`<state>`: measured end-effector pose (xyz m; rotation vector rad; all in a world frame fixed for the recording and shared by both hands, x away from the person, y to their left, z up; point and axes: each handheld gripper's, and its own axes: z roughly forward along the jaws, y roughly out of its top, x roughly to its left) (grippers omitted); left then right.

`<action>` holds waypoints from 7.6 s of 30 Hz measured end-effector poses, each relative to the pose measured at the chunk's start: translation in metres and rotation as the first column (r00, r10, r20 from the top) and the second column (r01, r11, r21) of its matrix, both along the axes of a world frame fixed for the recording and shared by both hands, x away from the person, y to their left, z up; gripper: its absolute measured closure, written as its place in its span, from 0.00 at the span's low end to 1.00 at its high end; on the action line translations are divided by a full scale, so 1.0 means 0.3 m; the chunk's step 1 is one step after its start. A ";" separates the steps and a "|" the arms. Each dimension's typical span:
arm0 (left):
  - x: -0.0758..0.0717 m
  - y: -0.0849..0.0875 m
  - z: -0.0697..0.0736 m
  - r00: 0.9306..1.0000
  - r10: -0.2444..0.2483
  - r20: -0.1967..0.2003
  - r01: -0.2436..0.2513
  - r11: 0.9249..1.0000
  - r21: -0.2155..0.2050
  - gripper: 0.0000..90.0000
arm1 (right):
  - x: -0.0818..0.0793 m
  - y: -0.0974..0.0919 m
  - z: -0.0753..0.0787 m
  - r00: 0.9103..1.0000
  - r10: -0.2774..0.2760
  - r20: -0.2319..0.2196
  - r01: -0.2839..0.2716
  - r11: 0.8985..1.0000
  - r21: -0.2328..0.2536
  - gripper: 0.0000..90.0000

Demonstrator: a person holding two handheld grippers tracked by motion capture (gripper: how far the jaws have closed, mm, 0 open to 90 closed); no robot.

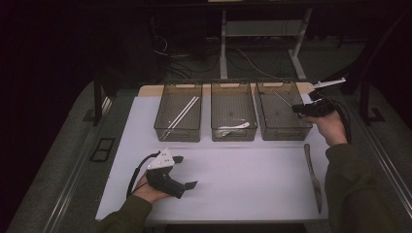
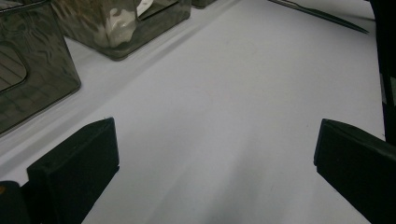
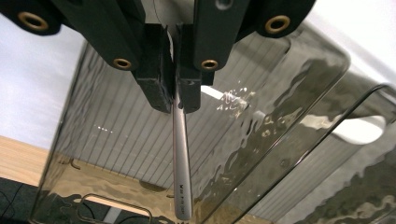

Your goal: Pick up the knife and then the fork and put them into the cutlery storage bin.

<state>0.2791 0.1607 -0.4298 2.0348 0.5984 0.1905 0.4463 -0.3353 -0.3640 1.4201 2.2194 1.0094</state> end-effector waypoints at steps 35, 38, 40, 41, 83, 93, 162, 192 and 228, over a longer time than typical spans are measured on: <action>-0.009 -0.002 0.003 1.000 -0.006 0.008 0.006 1.000 -0.003 0.00 | 0.034 0.038 -0.053 1.000 -0.008 0.007 0.008 0.999 0.046 0.39; -0.009 -0.002 0.004 1.000 -0.005 0.007 0.005 1.000 -0.002 0.00 | -0.002 0.035 -0.032 1.000 -0.010 0.030 0.009 0.999 0.048 0.38; -0.010 -0.003 0.004 1.000 -0.005 0.007 0.005 1.000 -0.003 0.00 | -0.028 0.030 -0.018 0.999 0.004 0.032 -0.007 0.998 0.069 0.44; -0.010 -0.003 0.004 1.000 -0.006 0.008 0.006 1.000 -0.003 0.00 | -0.042 0.028 -0.013 0.999 0.013 0.036 -0.016 0.997 0.074 0.44; -0.019 -0.007 0.007 1.000 -0.011 0.010 0.011 1.000 -0.001 0.00 | -0.363 -0.151 -0.193 0.997 0.040 -0.064 -0.044 0.996 -0.071 0.99; -0.017 -0.011 0.003 1.000 -0.016 0.010 0.016 1.000 0.000 0.00 | -0.314 -0.171 -0.242 0.996 -0.015 -0.090 0.006 0.995 -0.103 0.99; -0.019 -0.012 0.003 1.000 -0.023 0.007 0.023 1.000 0.000 0.00 | -0.391 -0.003 -0.154 0.866 0.345 -0.362 -0.444 0.864 -0.238 0.79; -0.018 -0.015 0.000 1.000 -0.028 0.000 0.028 1.000 0.009 0.00 | -0.373 0.033 -0.188 0.816 0.311 -0.487 -0.513 0.778 -0.362 0.87; -0.018 -0.013 0.003 1.000 -0.030 0.005 0.030 1.000 0.004 0.00 | -0.383 -0.031 -0.138 0.903 0.258 -0.343 -0.339 0.919 -0.203 0.88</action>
